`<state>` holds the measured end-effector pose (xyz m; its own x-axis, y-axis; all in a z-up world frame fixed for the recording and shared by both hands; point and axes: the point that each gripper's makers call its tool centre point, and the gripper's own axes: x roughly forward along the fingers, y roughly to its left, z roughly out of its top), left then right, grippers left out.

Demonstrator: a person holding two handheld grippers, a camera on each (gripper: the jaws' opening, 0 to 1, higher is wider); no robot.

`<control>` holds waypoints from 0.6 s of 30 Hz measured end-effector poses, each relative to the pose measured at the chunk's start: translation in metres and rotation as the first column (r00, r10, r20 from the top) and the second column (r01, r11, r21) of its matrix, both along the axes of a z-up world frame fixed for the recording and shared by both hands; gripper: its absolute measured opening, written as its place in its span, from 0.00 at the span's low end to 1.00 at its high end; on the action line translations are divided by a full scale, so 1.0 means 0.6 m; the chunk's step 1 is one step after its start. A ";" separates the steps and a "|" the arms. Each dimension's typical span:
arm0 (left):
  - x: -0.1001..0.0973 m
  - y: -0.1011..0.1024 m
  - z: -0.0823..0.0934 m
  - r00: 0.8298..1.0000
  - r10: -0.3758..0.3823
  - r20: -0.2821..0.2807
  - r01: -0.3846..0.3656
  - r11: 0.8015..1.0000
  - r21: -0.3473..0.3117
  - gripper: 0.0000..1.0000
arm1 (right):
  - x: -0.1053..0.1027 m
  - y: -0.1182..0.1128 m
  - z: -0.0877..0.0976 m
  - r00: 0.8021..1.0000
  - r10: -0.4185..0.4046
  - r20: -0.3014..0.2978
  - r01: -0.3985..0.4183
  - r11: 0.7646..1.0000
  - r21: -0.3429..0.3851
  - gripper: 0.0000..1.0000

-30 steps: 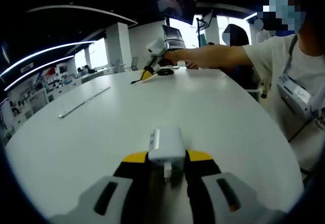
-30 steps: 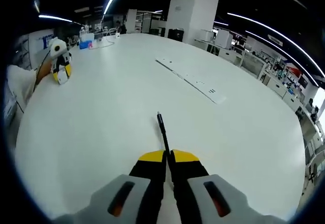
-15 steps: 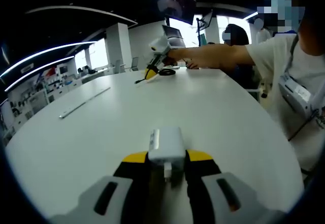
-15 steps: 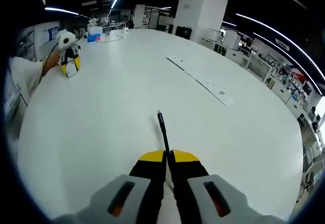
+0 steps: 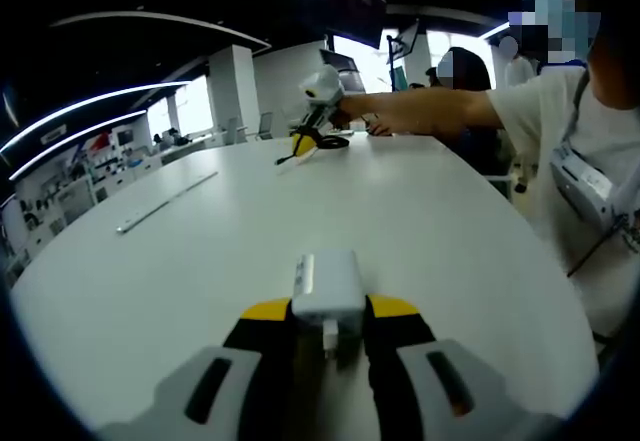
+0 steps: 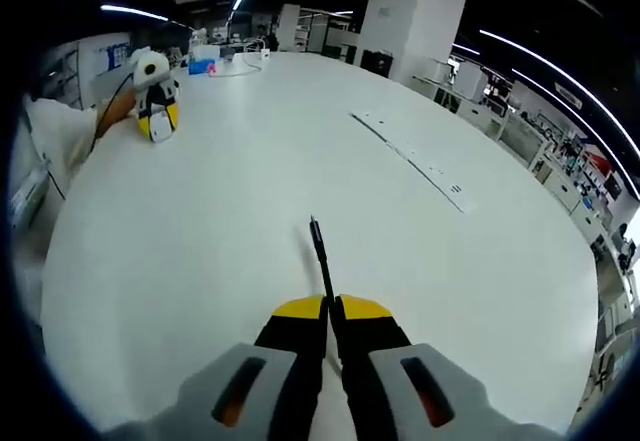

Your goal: Plug the desk Type‑C cable into the charger adapter.

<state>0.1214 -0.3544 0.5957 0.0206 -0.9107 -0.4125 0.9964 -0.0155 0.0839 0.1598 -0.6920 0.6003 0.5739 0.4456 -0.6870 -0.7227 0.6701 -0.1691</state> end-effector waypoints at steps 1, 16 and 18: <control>0.000 0.000 0.000 1.000 0.000 0.000 0.000 1.000 0.000 0.26 | -0.004 0.004 0.001 1.000 0.004 0.001 -0.004 1.000 0.000 0.03; -0.003 0.000 0.001 1.000 0.001 0.006 -0.001 1.000 0.001 0.26 | -0.041 0.033 0.005 0.999 0.049 0.004 -0.049 0.999 0.005 0.03; -0.004 -0.001 0.001 1.000 0.001 0.006 -0.001 1.000 0.001 0.26 | -0.044 0.034 0.006 0.998 0.055 0.002 -0.055 0.998 0.002 0.03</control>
<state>0.1193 -0.3549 0.5961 0.0239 -0.9102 -0.4136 0.9958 -0.0147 0.0900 0.1333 -0.6714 0.6036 0.5501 0.4782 -0.6847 -0.7581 0.6299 -0.1691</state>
